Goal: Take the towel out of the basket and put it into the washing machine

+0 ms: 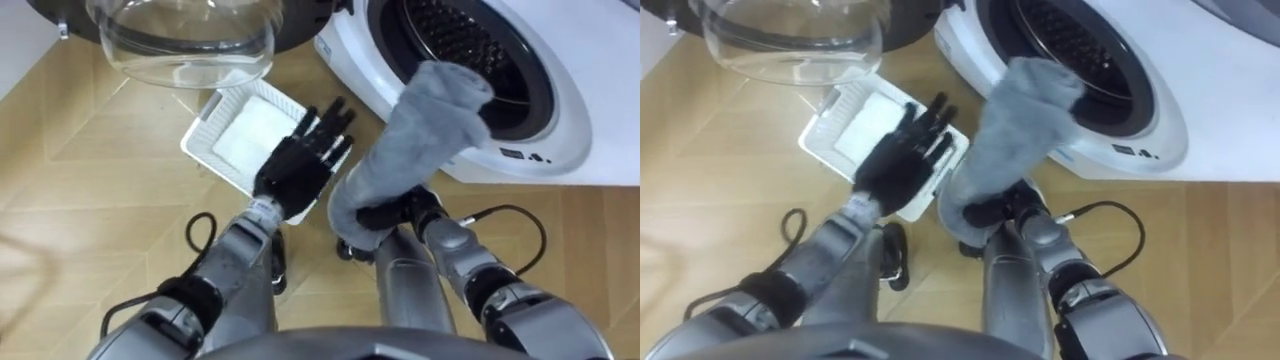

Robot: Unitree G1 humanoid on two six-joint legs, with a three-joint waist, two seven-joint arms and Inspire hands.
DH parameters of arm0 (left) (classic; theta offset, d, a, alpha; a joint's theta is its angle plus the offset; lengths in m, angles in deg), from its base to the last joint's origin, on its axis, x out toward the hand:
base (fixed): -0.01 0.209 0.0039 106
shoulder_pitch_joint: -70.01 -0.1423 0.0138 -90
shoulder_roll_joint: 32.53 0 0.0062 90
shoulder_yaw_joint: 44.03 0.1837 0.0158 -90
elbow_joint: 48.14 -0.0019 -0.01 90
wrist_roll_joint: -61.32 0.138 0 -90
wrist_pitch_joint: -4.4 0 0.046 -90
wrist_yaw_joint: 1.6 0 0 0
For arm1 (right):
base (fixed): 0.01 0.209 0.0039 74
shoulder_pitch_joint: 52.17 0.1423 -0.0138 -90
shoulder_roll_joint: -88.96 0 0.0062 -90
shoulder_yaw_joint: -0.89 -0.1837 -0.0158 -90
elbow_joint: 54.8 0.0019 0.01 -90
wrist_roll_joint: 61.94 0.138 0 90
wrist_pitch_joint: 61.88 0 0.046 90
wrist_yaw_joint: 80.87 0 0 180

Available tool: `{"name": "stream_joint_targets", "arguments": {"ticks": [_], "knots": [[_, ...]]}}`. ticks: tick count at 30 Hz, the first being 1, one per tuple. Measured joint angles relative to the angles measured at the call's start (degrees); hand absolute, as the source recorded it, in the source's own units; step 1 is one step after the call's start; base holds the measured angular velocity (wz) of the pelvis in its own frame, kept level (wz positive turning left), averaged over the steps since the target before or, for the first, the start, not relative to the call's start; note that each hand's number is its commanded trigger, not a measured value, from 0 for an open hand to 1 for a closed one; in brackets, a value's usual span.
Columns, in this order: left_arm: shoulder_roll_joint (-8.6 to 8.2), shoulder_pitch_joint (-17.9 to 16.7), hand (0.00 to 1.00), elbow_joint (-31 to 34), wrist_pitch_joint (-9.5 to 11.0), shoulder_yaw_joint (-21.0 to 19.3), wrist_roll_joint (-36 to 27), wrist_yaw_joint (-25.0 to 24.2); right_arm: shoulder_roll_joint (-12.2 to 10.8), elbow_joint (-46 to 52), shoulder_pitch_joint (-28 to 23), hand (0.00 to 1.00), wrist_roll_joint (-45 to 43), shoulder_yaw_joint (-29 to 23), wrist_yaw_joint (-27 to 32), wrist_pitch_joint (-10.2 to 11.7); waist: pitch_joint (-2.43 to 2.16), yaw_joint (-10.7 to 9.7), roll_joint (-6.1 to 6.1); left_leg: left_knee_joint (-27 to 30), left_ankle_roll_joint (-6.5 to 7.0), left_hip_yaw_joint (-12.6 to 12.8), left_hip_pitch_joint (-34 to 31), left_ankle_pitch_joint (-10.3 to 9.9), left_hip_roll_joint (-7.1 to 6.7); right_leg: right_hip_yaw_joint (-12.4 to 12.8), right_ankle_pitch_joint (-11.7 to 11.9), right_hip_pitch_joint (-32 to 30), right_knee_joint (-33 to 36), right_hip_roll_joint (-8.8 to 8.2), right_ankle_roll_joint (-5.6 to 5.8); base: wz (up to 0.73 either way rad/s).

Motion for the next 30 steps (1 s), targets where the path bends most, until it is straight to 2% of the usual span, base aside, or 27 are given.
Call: {"name": "stream_joint_targets", "arguments": {"ticks": [5,9,11,14,16,18,21,24,30], "knots": [[0.72,-0.3,0.0,-5.1,0.0,-5.8,4.9,5.6,2.4,-1.4,0.1,1.0,3.4,-0.2,-0.7,-0.1,0.07,3.1,1.61,-1.3,-0.04,-0.3,-0.1,0.7,-0.27,-0.6,0.0,0.0,-0.3,-0.24,-0.06,0.08],[1.22,-0.6,0.0,-5.5,0.0,-9.4,11.1,11.3,4.2,-2.4,1.0,1.0,8.5,-0.2,-3.2,-2.3,0.1,5.2,1.91,-1.5,-0.47,-0.8,-0.7,1.0,-0.37,-0.9,-0.2,-0.5,-0.2,-0.43,-0.33,0.06],[1.25,-0.9,0.0,-5.4,0.0,-9.6,13.6,13.8,4.7,-2.4,1.7,1.0,11.6,-0.2,-4.0,-3.0,0.13,5.2,2.06,-1.5,-0.47,-0.9,-1.1,1.2,-0.43,-1.1,-0.2,-0.7,-0.1,-0.62,-0.38,0.09],[1.24,-0.8,0.0,-5.0,0.0,-9.5,22.0,16.8,6.3,-2.5,2.1,1.0,15.9,-0.4,-6.0,-3.5,0.12,5.1,2.35,-1.3,-0.5,-1.9,-1.7,1.5,-0.86,-2.0,-0.3,-0.6,-0.2,-1.09,-0.47,0.18],[1.24,-0.8,0.0,-5.8,0.0,-9.5,30.7,18.5,7.7,-2.6,2.6,1.0,18.6,-0.8,-7.9,-4.2,0.25,5.2,2.64,-1.0,-0.31,-1.9,-2.1,1.6,-0.88,-2.4,-0.2,-0.7,0.0,-1.41,-0.45,0.09],[1.35,-0.7,0.0,-6.3,0.0,-9.9,33.5,19.5,8.5,-2.7,2.7,1.0,21.6,-0.7,-9.3,-4.8,0.29,5.8,2.69,-0.9,-0.3,-2.0,-2.2,1.6,-0.96,-2.5,-0.3,-0.7,0.1,-1.48,-0.43,0.03],[2.25,-0.9,0.0,-6.2,-0.1,-10.7,35.5,20.8,9.6,-2.7,2.8,1.0,24.6,-0.7,-12.1,-5.2,0.33,6.7,2.66,-0.9,-0.29,-1.7,-2.7,1.6,-1.1,-2.3,-0.4,-1.6,0.8,-1.58,-0.48,0.0],[3.55,-1.7,0.0,-6.3,-0.1,-10.8,36.1,21.0,9.8,-4.3,3.6,1.0,26.3,-0.7,-15.2,-5.7,0.5,6.8,2.81,-0.9,-0.44,-1.9,-3.7,1.9,-1.19,-2.9,-0.7,-2.5,1.3,-2.22,-0.77,0.11],[3.47,-1.7,0.0,-6.7,-1.3,-11.0,37.1,20.7,10.1,-7.4,4.7,1.0,35.7,-0.6,-20.6,-7.9,0.82,7.4,2.81,-0.3,-0.48,-1.7,-4.7,2.1,-1.09,-3.0,-1.0,-3.4,1.9,-2.42,-0.85,0.03]]}}
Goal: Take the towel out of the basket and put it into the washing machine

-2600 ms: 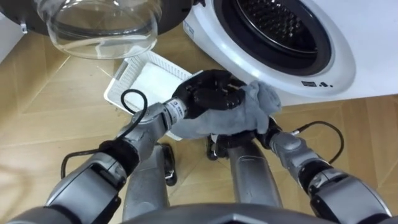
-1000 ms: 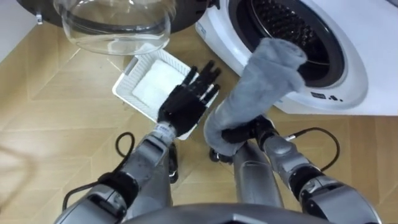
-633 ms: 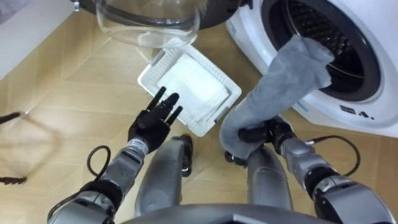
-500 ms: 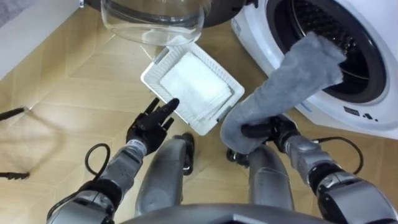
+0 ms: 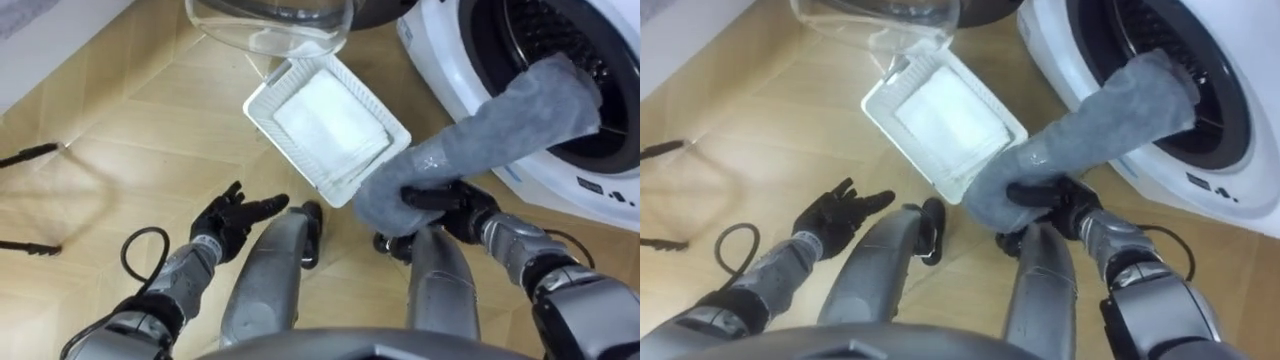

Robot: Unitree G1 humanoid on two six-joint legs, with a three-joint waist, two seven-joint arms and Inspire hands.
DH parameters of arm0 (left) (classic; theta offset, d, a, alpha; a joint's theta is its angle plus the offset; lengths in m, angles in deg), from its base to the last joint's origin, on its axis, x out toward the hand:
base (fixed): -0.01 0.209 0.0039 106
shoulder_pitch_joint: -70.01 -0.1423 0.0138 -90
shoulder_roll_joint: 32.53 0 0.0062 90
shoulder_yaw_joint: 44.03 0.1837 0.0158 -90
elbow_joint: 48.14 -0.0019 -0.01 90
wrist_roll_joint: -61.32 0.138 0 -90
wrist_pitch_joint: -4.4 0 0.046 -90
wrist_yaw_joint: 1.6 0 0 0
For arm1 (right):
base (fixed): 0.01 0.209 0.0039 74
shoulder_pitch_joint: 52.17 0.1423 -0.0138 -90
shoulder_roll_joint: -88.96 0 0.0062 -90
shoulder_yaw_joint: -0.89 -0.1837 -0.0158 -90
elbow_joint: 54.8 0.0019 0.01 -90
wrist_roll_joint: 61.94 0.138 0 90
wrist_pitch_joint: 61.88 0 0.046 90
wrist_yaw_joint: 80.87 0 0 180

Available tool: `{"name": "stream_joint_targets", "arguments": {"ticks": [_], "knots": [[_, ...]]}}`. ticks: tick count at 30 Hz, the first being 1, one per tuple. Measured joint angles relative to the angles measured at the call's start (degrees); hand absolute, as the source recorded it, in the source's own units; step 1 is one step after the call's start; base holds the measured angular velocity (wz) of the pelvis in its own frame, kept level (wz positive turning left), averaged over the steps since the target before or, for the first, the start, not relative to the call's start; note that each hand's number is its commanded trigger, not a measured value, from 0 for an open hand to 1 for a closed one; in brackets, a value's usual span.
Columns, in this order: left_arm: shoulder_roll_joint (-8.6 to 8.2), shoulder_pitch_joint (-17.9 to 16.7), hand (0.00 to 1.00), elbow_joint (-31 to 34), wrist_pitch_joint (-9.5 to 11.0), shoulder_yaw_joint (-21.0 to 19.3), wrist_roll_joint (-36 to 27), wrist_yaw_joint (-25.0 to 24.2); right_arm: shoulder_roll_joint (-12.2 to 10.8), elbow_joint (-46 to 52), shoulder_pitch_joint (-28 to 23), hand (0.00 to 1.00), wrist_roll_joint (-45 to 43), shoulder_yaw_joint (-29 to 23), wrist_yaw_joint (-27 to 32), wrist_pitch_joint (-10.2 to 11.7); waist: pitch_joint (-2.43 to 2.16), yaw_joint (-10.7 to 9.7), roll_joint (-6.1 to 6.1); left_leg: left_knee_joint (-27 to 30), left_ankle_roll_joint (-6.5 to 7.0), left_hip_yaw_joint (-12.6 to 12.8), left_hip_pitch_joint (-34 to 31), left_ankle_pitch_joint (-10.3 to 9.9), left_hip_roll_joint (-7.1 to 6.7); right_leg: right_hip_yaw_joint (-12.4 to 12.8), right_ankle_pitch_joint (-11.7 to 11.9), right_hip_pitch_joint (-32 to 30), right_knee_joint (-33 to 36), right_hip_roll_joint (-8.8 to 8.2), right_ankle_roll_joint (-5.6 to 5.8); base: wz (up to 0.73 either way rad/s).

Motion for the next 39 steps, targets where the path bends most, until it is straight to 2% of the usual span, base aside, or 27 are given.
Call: {"name": "stream_joint_targets", "arguments": {"ticks": [2,5,7,11,12,19,22,24,26,28,34,36,39], "knots": [[0.02,0.0,0.0,0.0,-0.1,0.0,-0.1,-0.2,0.1,-0.2,0.5,1.0,3.1,-0.4,-1.1,-0.7,0.19,-0.4,-0.07,0.1,0.14,0.3,-0.2,0.1,-0.08,-0.2,-0.1,-0.2,0.4,-0.42,0.03,0.11],[0.03,0.0,0.0,0.0,-0.8,0.0,-0.1,-0.4,1.0,-1.5,1.3,1.0,7.1,-0.8,-3.1,-1.1,0.4,-0.9,-0.33,0.3,0.49,1.9,-0.6,0.3,-0.2,0.0,-1.1,-1.3,2.3,-2.03,0.34,0.18],[0.42,-0.2,0.0,0.0,-1.3,0.0,-0.3,-0.2,2.0,-1.5,1.4,1.0,9.8,-0.9,-3.5,-2.1,0.44,-0.9,-0.46,0.7,0.54,1.9,-1.3,0.3,-1.12,0.1,-1.6,-2.3,3.7,-2.86,0.36,0.13],[1.15,-0.4,0.0,0.0,-1.5,0.0,-0.3,0.1,2.4,-1.5,1.5,1.0,14.0,-2.6,-3.5,-2.2,0.48,-1.1,-0.59,1.4,0.57,1.8,-1.9,0.3,-1.37,0.0,-1.9,-2.8,4.8,-3.28,0.3,0.06],[1.16,-0.5,0.0,-0.1,-1.5,0.0,-0.4,0.1,2.7,-1.5,1.6,1.0,15.2,-2.8,-3.6,-2.2,0.48,-1.2,-0.65,1.6,0.61,1.5,-1.9,0.3,-1.79,0.1,-2.1,-2.9,5.0,-3.59,0.39,0.07],[2.61,-1.1,0.0,0.5,-1.7,0.5,-3.8,0.1,4.5,-1.5,3.5,1.0,20.5,-2.9,-5.0,-4.9,0.26,-1.7,-1.97,3.2,0.95,1.7,-3.1,0.1,-2.13,0.5,-2.0,-4.2,6.3,-3.81,0.47,0.01],[2.84,-2.2,0.0,2.4,-2.2,-0.7,-4.3,0.1,6.3,-1.3,5.0,1.0,21.1,-6.1,-6.1,-5.9,0.24,-2.1,-2.48,4.2,1.27,1.7,-3.9,0.0,-2.88,0.7,-2.1,-5.2,7.9,-4.75,0.63,0.07],[3.38,-3.1,0.0,3.0,-2.4,-2.0,-4.4,0.1,7.0,-1.4,5.6,1.0,21.2,-7.5,-6.5,-6.0,0.07,-2.2,-2.74,4.8,1.42,1.6,-4.1,0.0,-2.92,0.7,-2.1,-5.1,8.1,-4.81,0.65,0.02],[4.66,-3.8,0.0,4.0,-2.6,-2.3,-4.8,0.1,8.1,-1.4,6.2,1.0,21.2,-8.3,-7.0,-6.7,-0.05,-2.4,-3.26,5.4,1.52,1.5,-4.3,-0.1,-2.9,0.7,-2.0,-5.1,8.4,-4.84,0.74,0.0],[6.39,-5.0,0.0,5.0,-2.8,-2.3,-5.0,0.3,9.5,-1.5,6.8,1.0,21.3,-8.6,-7.0,-7.8,-0.41,-2.4,-4.19,6.1,1.75,1.7,-4.2,-0.2,-2.9,0.9,-2.0,-5.1,9.0,-4.92,0.77,0.0],[7.66,-5.5,0.0,6.2,-3.0,-2.9,-7.1,2.5,12.8,-1.4,7.8,1.0,23.2,-10.4,-6.3,-9.3,-0.37,-2.9,-6.31,7.0,2.04,2.2,-4.5,-0.4,-3.04,0.8,-2.0,-5.3,9.8,-5.71,0.74,0.01],[8.64,-6.3,0.0,8.5,-3.1,-3.1,-7.1,2.8,14.2,-1.2,9.0,1.0,23.2,-10.8,-5.3,-10.0,-0.42,-3.5,-7.78,7.1,2.09,2.5,-5.5,-0.3,-3.12,1.2,-1.6,-6.5,9.9,-5.78,0.7,0.0],[9.01,-6.8,0.0,9.5,-3.1,-3.7,-7.4,3.8,15.3,-0.5,10.6,1.0,23.4,-11.4,-3.3,-10.3,-0.46,-4.4,-8.79,7.6,2.5,2.7,-6.1,-0.2,-3.03,1.3,-1.4,-7.0,9.9,-5.76,0.81,-0.03]]}}
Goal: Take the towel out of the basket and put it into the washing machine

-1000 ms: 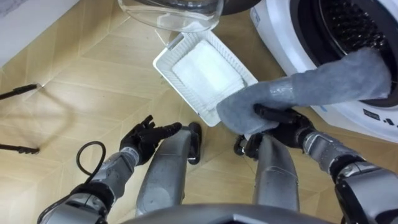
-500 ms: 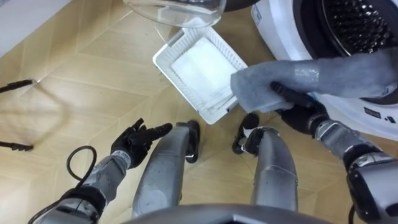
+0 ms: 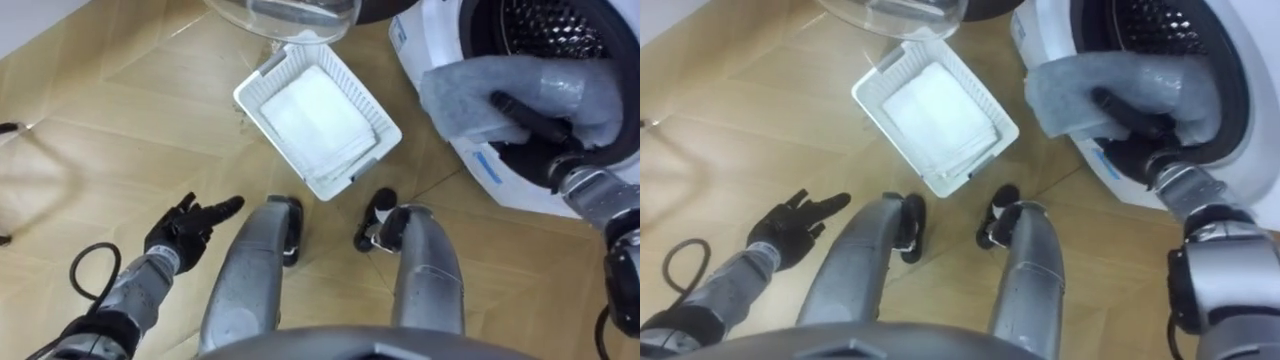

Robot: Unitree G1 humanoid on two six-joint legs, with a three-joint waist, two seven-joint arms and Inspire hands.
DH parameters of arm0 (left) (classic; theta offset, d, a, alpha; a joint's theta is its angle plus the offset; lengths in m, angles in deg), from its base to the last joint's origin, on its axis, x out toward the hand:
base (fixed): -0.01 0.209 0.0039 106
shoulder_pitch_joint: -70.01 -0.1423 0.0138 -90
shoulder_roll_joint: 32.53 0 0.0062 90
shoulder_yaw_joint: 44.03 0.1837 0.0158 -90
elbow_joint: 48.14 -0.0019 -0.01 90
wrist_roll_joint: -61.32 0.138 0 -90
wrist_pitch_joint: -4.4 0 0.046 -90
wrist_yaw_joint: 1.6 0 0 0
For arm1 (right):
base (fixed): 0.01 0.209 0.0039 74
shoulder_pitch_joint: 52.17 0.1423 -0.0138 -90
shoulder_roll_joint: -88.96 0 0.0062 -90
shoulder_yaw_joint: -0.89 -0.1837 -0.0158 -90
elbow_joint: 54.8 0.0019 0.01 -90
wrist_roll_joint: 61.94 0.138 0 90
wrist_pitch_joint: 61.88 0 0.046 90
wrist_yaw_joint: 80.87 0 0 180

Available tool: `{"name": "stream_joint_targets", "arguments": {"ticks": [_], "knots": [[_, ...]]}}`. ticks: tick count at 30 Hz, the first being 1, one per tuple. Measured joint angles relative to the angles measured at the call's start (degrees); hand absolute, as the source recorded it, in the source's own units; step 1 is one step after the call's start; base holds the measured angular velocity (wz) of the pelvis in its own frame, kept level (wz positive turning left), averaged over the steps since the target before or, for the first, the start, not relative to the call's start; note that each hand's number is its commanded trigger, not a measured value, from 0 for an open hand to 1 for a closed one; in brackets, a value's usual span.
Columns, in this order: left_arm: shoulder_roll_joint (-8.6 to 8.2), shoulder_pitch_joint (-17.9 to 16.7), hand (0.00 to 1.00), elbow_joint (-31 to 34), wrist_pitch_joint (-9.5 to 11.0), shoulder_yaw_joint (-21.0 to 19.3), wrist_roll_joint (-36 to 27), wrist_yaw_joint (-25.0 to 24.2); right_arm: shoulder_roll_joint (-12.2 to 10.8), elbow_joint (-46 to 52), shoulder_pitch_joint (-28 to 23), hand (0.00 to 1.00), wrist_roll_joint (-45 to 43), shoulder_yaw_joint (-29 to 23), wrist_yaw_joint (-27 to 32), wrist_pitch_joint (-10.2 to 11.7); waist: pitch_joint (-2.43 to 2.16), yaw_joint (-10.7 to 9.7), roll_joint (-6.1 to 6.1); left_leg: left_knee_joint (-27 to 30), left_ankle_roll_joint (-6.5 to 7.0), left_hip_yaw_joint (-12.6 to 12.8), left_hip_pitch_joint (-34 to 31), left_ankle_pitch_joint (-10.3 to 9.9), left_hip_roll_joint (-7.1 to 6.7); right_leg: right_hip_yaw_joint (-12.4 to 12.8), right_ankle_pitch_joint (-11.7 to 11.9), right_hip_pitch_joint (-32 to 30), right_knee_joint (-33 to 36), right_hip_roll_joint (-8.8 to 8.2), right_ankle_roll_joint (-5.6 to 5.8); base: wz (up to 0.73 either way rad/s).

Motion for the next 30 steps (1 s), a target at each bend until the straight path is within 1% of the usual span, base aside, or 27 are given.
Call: {"name": "stream_joint_targets", "arguments": {"ticks": [4,6,7,8,9,11,14,15,16,17,18,21,22,23,25,30], "knots": [[-0.05,-1.9,0.0,4.5,0.0,-0.3,0.3,1.4,0.4,3.6,0.4,1.0,1.8,-1.1,3.6,-0.4,0.04,-0.9,-0.4,0.2,0.7,0.3,-0.4,-0.3,-0.08,0.5,0.1,-0.3,-0.1,-0.01,0.69,-0.02],[-0.17,-2.4,0.0,5.3,0.0,-0.3,0.3,1.9,0.4,3.6,1.1,1.0,2.4,-2.2,4.6,-0.6,0.03,-1.4,-0.42,0.2,0.9,0.6,-0.5,-0.4,-0.03,0.7,0.2,-0.7,0.0,-0.06,1.05,-0.05],[-0.18,-2.5,0.0,6.0,0.1,-0.4,0.3,2.7,0.4,4.0,1.6,0.69,3.0,-3.2,6.2,-0.6,0.01,-1.7,-0.49,0.2,1.03,0.8,-0.9,-0.4,-0.04,0.9,0.2,-1.1,0.0,-0.15,1.25,0.0],[-0.18,-2.5,0.0,6.3,0.1,-0.6,0.3,3.2,0.4,4.4,1.7,0.15,3.8,-3.7,7.2,-0.6,0.0,-1.8,-0.52,0.2,1.1,0.9,-1.1,-0.4,-0.03,0.9,0.3,-1.3,-0.1,-0.21,1.31,0.0],[-0.19,-2.4,0.0,6.7,0.2,-0.9,0.4,4.1,0.4,5.1,2.2,0.0,5.2,-4.5,9.3,-0.6,0.01,-1.9,-0.63,0.2,1.33,1.2,-1.4,-0.4,0.05,1.1,0.3,-1.7,-0.1,-0.24,1.43,0.0],[-0.37,-2.4,0.0,7.2,0.4,-1.5,0.4,5.4,0.4,5.1,3.6,0.0,7.4,-5.2,12.3,-0.6,-0.01,-1.9,-0.64,0.3,1.6,1.3,-1.4,-0.6,-0.07,1.1,0.1,-1.7,0.0,-0.25,1.71,0.0],[-0.64,-2.3,0.0,7.8,0.9,-2.5,0.4,7.6,0.4,3.9,5.7,0.0,10.5,-8.0,16.7,-0.6,-0.01,-2.0,-0.64,0.1,1.87,1.5,-1.4,-0.6,-0.55,1.1,-0.1,-1.6,0.2,-0.47,2.27,0.08],[-0.65,-2.3,0.0,8.0,0.9,-2.5,0.4,8.6,0.4,3.4,6.4,0.0,11.1,-9.6,18.9,-0.6,-0.01,-2.4,-0.63,-0.1,2.03,1.5,-1.4,-0.5,-0.81,1.0,-0.4,-1.6,0.5,-1.01,2.62,0.21],[-0.69,-2.3,0.0,8.2,0.9,-2.5,0.5,9.5,0.4,3.4,6.6,0.0,11.7,-10.9,21.4,-0.6,-0.01,-2.6,-0.63,-0.3,2.26,1.5,-1.4,-0.5,-0.93,1.1,-0.6,-1.6,0.7,-1.35,2.96,0.21],[-0.76,-2.3,0.0,8.5,0.9,-2.4,0.5,10.0,0.4,3.4,6.6,0.0,12.0,-11.4,22.7,-0.6,-0.01,-2.6,-0.64,-0.3,2.38,1.5,-1.4,-0.5,-1.03,1.0,-0.7,-1.6,0.7,-1.53,3.07,0.15],[-0.93,-2.3,0.0,8.6,1.1,-2.4,1.0,10.8,0.4,3.4,6.8,0.0,12.9,-12.0,25.5,-0.5,-0.01,-2.7,-0.63,-0.3,2.6,1.8,-1.4,-0.5,-1.12,1.0,-0.8,-1.5,0.8,-1.83,3.19,0.07],[-1.46,-2.3,0.0,8.6,1.7,-2.4,1.5,12.6,0.4,3.3,6.5,0.0,16.0,-13.6,32.0,-0.1,-0.01,-2.7,-0.62,-0.3,3.12,2.1,-1.4,-0.7,-1.22,1.0,-0.7,-1.4,0.7,-2.09,3.58,0.02],[-1.51,-2.3,0.0,8.6,1.8,-2.4,1.5,12.8,0.4,3.3,6.5,0.0,16.7,-13.7,33.3,0.2,-0.01,-2.8,-0.62,-0.3,3.15,2.2,-1.4,-0.7,-1.22,1.0,-0.7,-1.4,0.6,-2.1,3.64,0.0],[-1.54,-2.3,0.0,8.6,2.0,-2.4,1.5,13.3,0.4,3.3,6.5,0.0,18.0,-13.9,36.1,0.3,-0.01,-2.7,-0.62,-0.3,3.19,2.2,-1.4,-0.7,-1.22,1.1,-0.7,-1.4,0.6,-2.1,3.7,0.0],[-1.68,-2.3,0.0,9.2,2.5,-2.5,1.5,14.4,0.4,3.4,6.5,0.0,19.8,-14.0,39.7,0.7,-0.02,-2.7,-0.6,-0.4,3.2,2.2,-1.4,-0.7,-1.17,1.0,-0.7,-1.4,0.5,-2.07,3.72,0.0],[-2.45,-2.1,0.0,9.8,4.1,-2.5,1.5,15.0,0.4,3.7,6.8,0.0,22.1,-14.0,45.2,2.3,-0.05,-2.1,-0.53,-0.6,3.2,2.3,-1.3,-0.7,-1.08,1.0,-0.7,-1.4,0.4,-1.99,3.73,0.0]]}}
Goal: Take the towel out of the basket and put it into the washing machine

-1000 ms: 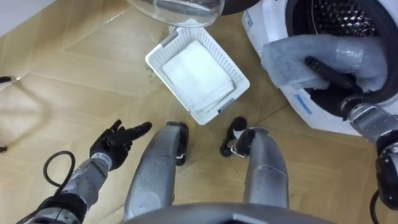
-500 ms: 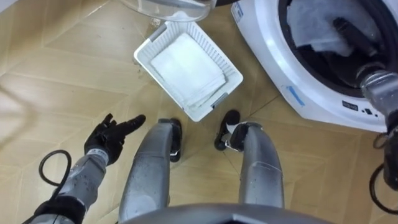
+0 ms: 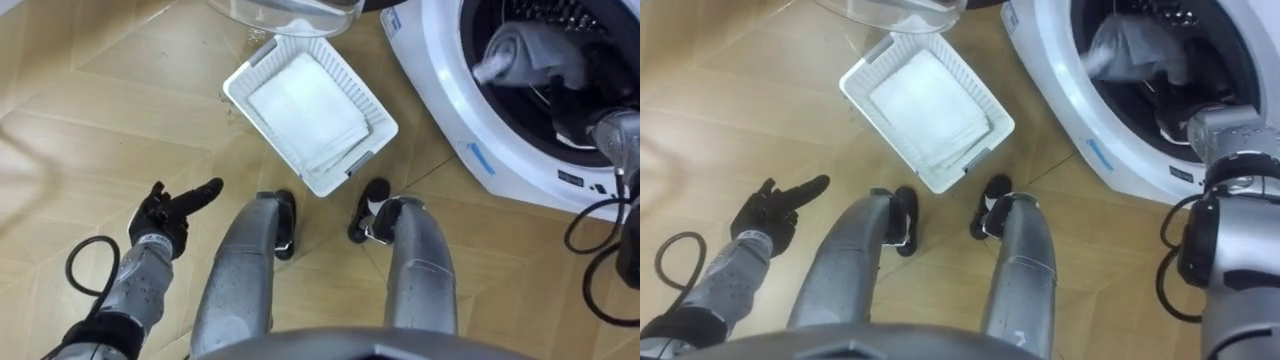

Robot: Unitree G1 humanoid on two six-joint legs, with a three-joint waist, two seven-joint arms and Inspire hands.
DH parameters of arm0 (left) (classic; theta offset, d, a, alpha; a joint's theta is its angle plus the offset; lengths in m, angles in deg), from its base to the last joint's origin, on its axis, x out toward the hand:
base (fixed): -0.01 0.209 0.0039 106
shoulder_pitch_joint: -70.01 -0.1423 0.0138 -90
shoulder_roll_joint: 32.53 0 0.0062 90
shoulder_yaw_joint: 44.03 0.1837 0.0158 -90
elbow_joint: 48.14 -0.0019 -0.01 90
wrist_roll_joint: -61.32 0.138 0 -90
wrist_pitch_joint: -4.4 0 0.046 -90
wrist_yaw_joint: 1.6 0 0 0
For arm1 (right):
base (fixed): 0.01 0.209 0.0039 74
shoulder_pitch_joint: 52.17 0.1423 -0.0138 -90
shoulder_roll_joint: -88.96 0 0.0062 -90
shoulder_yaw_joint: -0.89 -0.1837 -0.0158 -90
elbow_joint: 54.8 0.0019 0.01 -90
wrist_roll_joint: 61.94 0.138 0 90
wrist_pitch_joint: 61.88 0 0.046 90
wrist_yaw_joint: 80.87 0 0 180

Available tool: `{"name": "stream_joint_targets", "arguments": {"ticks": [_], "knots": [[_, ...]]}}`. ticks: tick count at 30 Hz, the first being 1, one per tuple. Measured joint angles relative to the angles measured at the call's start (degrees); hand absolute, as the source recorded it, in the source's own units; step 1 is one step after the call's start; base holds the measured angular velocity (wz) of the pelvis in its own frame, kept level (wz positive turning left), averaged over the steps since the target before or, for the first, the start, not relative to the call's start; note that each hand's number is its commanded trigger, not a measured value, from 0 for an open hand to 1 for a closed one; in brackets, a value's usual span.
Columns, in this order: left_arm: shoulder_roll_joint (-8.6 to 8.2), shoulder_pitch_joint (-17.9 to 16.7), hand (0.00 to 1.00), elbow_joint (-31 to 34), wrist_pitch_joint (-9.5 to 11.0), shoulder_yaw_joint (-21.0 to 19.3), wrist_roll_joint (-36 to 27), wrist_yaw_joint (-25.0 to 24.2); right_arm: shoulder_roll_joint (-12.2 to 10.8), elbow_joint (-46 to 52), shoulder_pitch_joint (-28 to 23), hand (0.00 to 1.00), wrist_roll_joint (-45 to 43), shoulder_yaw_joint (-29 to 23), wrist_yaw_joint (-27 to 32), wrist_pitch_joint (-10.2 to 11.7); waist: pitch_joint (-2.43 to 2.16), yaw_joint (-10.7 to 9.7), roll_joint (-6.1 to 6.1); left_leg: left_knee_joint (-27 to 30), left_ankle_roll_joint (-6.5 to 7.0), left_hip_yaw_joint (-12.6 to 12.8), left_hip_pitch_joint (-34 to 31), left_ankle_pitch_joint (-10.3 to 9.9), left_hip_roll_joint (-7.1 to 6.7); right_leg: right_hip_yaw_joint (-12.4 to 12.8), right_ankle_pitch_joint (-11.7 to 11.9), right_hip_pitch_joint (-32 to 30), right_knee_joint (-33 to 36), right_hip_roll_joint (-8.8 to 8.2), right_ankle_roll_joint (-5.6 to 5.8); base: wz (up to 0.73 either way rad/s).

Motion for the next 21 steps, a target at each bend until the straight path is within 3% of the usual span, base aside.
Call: {"name": "stream_joint_targets", "arguments": {"ticks": [4,7,10,17,21], "knots": [[-0.36,0.3,0.0,-0.2,0.9,0.1,-0.2,0.0,0.0,0.2,0.0,0.0,2.1,0.0,3.7,2.3,0.0,0.5,0.49,-0.1,0.06,0.0,0.1,0.0,0.15,-0.1,0.1,0.3,-0.5,0.12,0.15,0.0],[-1.49,0.4,0.0,-0.6,1.6,0.2,-0.2,-0.1,0.0,0.3,1.4,0.0,2.3,-1.0,7.3,5.2,0.0,0.6,1.99,-1.0,0.65,0.2,0.2,0.4,0.18,-0.2,0.7,0.7,-1.5,0.09,0.57,0.0],[-2.01,0.6,0.0,-1.1,1.6,0.2,-0.1,-0.3,0.0,0.7,1.9,0.0,3.6,-2.2,10.2,7.4,0.02,1.0,2.51,-1.9,1.01,0.7,0.5,0.6,0.19,-0.2,1.2,0.9,-2.3,0.05,0.78,0.0],[-2.29,2.4,0.0,-3.5,1.8,0.6,-0.1,-0.8,0.0,0.6,1.8,0.0,4.9,-2.3,12.3,9.1,0.12,1.1,3.13,-3.8,1.2,1.7,2.4,0.8,0.36,-0.4,1.3,2.4,-3.7,-0.1,1.0,0.0],[-2.32,4.5,0.0,-7.2,3.3,3.1,0.0,-1.6,-0.7,-0.1,1.6,0.0,4.9,-2.3,12.4,9.8,0.14,1.1,3.51,-5.5,1.21,2.4,4.8,0.8,0.28,-0.4,1.4,4.2,-4.8,-0.1,1.17,-0.04]]}}
